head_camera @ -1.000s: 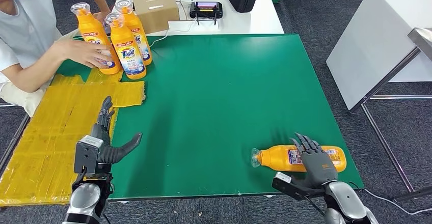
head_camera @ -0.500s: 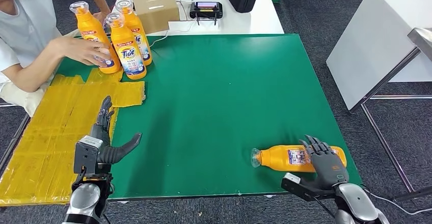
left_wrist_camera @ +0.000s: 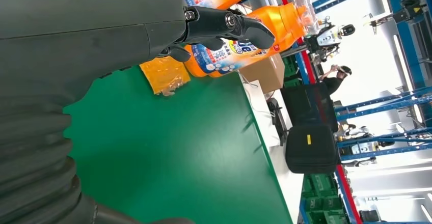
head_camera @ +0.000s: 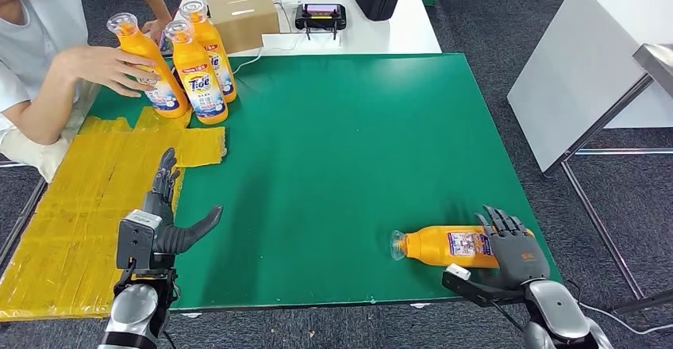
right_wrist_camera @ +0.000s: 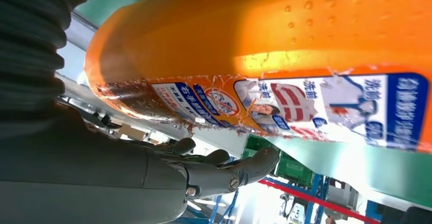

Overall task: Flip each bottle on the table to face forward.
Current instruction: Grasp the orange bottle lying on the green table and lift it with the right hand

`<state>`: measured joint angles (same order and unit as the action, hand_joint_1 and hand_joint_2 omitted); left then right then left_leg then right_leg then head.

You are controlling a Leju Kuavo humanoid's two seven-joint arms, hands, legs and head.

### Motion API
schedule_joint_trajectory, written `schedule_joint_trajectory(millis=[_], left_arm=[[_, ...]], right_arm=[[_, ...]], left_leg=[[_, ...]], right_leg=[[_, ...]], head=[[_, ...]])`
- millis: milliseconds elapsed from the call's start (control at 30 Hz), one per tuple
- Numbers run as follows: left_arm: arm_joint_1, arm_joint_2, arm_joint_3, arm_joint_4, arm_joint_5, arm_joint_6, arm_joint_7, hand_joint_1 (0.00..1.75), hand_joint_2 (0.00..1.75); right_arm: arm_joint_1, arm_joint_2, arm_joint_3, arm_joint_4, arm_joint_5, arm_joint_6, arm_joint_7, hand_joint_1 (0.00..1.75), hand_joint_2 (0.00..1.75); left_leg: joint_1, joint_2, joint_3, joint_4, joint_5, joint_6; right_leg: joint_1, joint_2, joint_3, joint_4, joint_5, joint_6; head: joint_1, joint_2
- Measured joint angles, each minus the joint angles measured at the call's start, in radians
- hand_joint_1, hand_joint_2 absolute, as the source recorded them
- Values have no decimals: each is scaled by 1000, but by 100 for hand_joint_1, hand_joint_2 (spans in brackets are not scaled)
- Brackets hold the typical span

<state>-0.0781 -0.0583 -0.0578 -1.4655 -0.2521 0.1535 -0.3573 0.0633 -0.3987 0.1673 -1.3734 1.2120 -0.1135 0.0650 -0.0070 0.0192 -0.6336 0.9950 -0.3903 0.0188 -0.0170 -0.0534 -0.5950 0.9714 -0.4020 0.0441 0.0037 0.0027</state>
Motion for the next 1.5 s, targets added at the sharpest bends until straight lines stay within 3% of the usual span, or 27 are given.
schedule_joint_trajectory(millis=[33, 67, 167, 200, 233, 667, 833, 1067, 1167, 1333, 1500], left_arm=[[-1, 0, 0, 0, 0, 0, 1, 0, 175], [-2, -1, 0, 0, 0, 0, 1, 0, 175], [-4, -1, 0, 0, 0, 0, 1, 0, 175], [-5, -2, 0, 1, 0, 0, 1, 0, 175], [-6, -2, 0, 2, 1, -1, 1, 0, 175], [-18, -2, -2, 20, 12, -3, 1, 0, 175], [-19, -2, -1, 19, 19, -12, 4, 0, 175], [2, 8, -33, 4, 199, -298, 59, 0, 175], [7, 14, -75, -1, 215, -342, 65, 0, 175], [7, 22, -117, -7, 228, -361, 68, 0, 175], [-9, 31, -173, -8, 306, -414, 68, 0, 175]], right_arm=[[-5, 0, 1, 6, 3, 2, 0, 10, 175], [-8, 0, 1, 11, 4, 4, 0, 34, 175], [-15, 0, 2, 23, 7, 9, 0, 151, 175], [-16, 0, 4, 28, 9, 12, 0, 168, 175], [-17, 0, 6, 33, 11, 16, 0, 174, 175], [-57, -45, 62, 92, -48, 65, -21, 175, 175], [-59, -43, 74, 86, -66, -20, -58, 175, 175], [-52, 97, 61, -29, -210, -246, -171, 175, 175], [-72, 161, 38, -67, -294, -322, -200, 175, 175], [-83, 224, 16, -103, -338, -350, -223, 175, 175], [-100, 287, -4, -134, -523, -387, -321, 175, 175]], left_leg=[[0, 0, 0, 0, 0, 0], [0, 0, 1, 0, 0, 0], [0, 0, 1, 0, 0, 0], [0, 0, 1, 0, 0, 0], [0, 0, 1, 0, 0, 0], [0, 0, 4, 0, 0, 1], [0, 0, 4, 0, 0, 1], [1, 1, 0, 0, 1, 0], [1, 0, 0, 0, 1, 0], [0, 0, -1, 0, 1, 0], [0, 0, -1, 0, 1, 0]], right_leg=[[0, 0, 0, 0, 0, 0], [0, 0, 0, 0, 0, 0], [0, 0, 1, 0, 0, 0], [0, 0, 1, 0, 0, 0], [0, 0, 1, 0, 0, 0], [0, 0, 3, 0, 1, 0], [0, 0, 4, 0, 1, 0], [1, 1, 0, 1, 0, 0], [1, 0, 1, 1, 0, 0], [0, 0, 0, 1, 0, 0], [0, 0, 0, 1, 0, 0]], head=[[0, 0], [0, 0], [0, 0], [0, 0], [0, 0], [0, 0], [0, 0], [-1, 0], [-1, 0], [-1, 0], [-1, 0]])
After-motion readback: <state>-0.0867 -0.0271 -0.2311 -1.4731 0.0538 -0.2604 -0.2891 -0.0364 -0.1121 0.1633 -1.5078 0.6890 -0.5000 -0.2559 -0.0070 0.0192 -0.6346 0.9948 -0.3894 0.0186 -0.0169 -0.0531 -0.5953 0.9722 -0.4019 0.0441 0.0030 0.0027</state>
